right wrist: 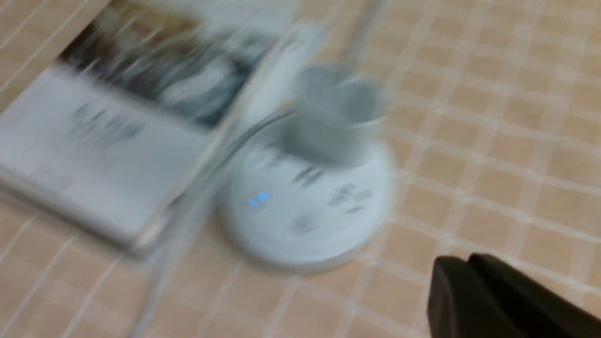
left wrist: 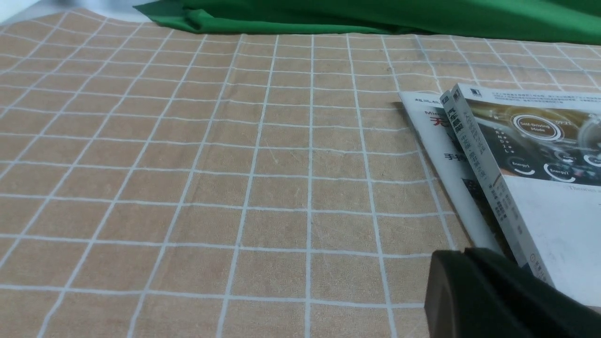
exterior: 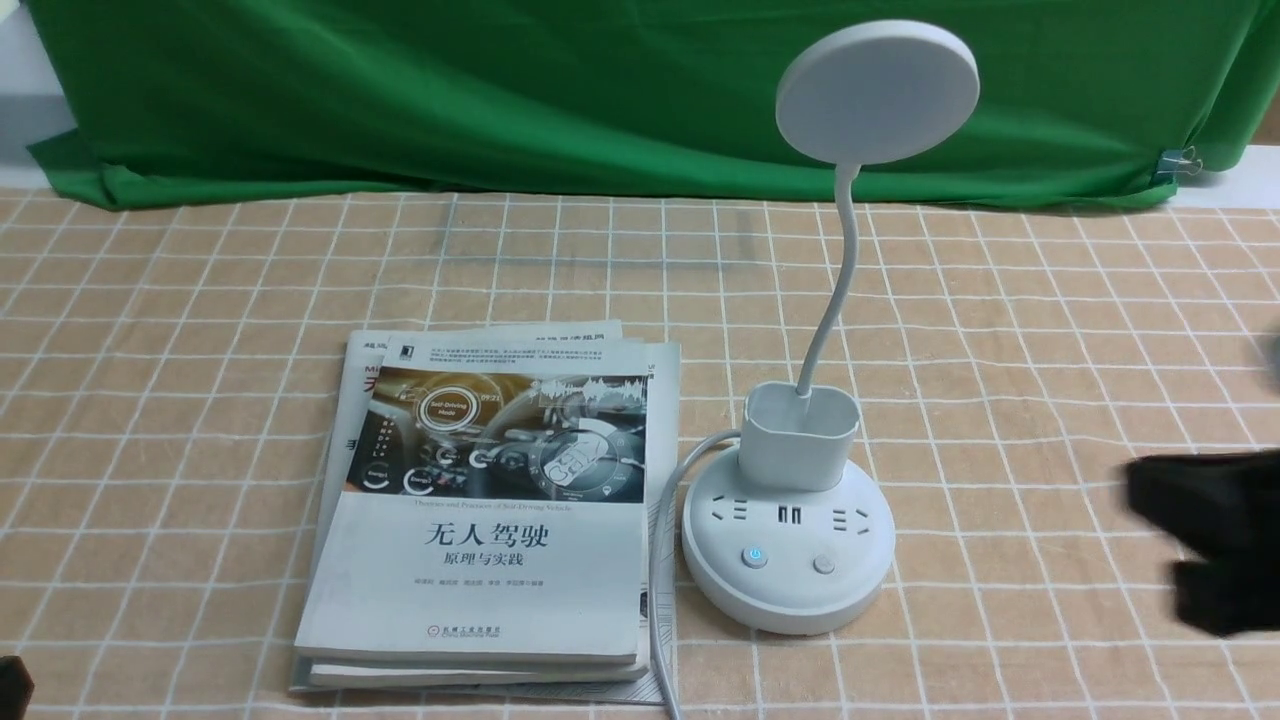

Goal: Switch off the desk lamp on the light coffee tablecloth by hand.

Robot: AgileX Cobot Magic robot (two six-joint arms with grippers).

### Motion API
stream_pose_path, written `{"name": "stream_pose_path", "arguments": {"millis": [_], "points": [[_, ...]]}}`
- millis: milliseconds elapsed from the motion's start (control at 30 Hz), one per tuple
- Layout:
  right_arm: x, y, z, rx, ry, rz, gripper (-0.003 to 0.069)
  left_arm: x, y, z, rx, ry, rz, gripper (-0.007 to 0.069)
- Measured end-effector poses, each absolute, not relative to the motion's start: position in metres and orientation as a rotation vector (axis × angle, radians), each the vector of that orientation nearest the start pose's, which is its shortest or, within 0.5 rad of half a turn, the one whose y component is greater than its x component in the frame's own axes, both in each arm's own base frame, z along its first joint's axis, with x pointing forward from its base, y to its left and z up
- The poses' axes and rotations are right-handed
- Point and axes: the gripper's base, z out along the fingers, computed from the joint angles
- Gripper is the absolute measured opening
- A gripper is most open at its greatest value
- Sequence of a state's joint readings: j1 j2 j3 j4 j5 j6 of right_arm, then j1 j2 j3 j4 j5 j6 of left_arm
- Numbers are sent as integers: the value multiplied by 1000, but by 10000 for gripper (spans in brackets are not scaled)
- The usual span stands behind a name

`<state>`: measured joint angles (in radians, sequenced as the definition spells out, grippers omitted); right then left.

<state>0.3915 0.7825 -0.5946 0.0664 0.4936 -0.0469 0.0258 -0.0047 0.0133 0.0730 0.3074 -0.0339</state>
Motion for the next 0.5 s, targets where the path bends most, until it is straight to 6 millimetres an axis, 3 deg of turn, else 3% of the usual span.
{"name": "stream_pose_path", "arguments": {"millis": [33,167,233,500], "points": [[130,47,290,-345,2055,233,31,54,3,181,-7,1799,64,4],[102,22,271,-193,1885,157,31,54,3,181,-7,1799,64,4],[93,17,266,-155,1832,133,31,54,3,181,-7,1799,64,4],[61,4,211,-62,1743,41,34,54,3,181,-7,1799,64,4]]}}
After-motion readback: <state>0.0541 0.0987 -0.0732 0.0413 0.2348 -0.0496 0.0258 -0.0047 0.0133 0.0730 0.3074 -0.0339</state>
